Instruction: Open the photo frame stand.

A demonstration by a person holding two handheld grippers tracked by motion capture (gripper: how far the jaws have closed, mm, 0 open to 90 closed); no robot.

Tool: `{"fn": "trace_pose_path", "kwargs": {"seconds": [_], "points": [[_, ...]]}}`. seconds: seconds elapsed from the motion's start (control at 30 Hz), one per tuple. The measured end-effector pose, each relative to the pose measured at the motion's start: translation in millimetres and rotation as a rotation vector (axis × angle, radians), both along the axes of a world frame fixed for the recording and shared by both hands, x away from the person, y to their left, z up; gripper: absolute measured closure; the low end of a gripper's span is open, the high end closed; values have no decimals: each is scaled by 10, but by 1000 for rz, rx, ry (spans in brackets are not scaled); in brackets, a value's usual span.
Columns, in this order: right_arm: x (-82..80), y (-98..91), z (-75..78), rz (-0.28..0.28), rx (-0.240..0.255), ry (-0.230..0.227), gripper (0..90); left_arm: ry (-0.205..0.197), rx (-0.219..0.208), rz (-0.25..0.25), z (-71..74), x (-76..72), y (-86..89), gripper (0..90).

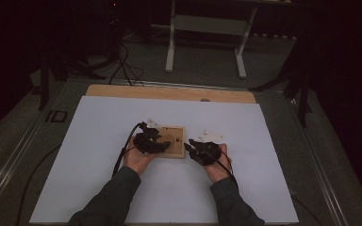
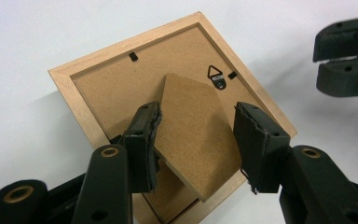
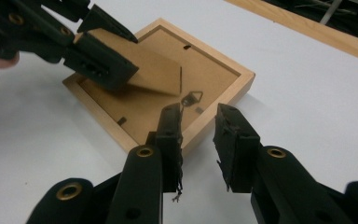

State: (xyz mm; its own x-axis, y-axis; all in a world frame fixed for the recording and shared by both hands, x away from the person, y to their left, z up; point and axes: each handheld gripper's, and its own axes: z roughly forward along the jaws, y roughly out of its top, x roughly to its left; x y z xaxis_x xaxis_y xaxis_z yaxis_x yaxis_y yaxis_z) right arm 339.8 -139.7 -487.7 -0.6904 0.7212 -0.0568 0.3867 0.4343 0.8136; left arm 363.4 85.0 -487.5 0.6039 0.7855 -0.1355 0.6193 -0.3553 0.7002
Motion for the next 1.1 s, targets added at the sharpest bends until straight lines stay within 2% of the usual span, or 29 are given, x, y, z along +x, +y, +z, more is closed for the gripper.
{"fn": "trace_pose_path", "kwargs": {"seconds": [0.17, 0.63, 0.97, 1.1], "points": [[24, -14, 60, 0, 5, -11, 694, -34, 23, -6, 18, -47, -21, 526], [92, -45, 160, -4, 10, -13, 664, -104, 49, -9, 21, -163, -56, 525], [148, -76, 188, -11, 18, -9, 664, -139, 70, -14, 18, -227, -69, 526], [176, -75, 211, -10, 14, -6, 664, -153, 66, -7, 11, -251, -81, 525]]}}
